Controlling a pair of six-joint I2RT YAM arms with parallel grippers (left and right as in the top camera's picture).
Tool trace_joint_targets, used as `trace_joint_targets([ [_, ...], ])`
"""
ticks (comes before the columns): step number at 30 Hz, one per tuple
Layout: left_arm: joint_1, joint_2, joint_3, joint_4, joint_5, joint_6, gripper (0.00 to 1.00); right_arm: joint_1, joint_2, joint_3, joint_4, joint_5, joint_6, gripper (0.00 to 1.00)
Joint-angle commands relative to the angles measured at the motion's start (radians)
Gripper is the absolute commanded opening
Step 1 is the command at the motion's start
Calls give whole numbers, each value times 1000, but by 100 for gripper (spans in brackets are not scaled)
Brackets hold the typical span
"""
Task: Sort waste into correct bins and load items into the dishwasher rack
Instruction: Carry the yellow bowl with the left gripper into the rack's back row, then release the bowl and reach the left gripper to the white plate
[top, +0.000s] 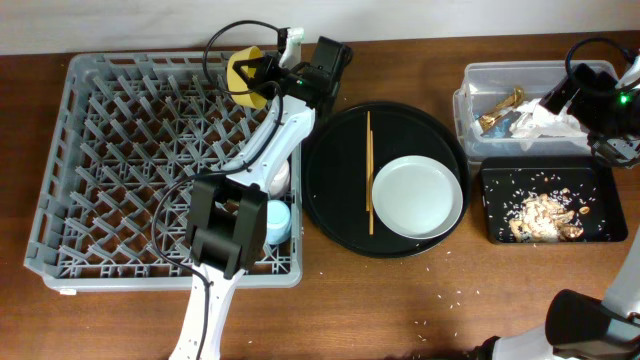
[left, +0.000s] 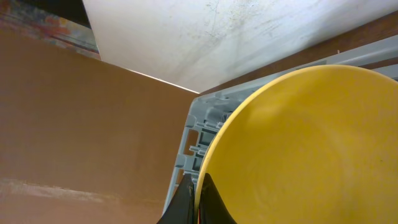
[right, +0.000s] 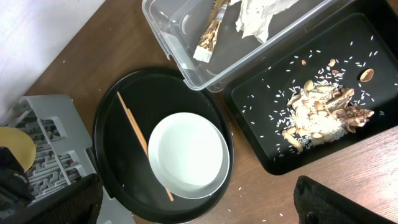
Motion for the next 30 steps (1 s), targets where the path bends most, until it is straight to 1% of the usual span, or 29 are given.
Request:
trace_joint_targets([
  [1,13,20,-1,-3,-18,6,0,-1,2,3,-3,9,4,99],
  [8,16,20,-1,-4,-13,6,0,-1,2,3,-3,9,4,98],
  [14,4,22,-13,-14,49,5,0,-1,2,3,-3,9,4,99],
  [30,-21,25,-13,-19,51,6,0,-1,2,3,-3,9,4,98],
])
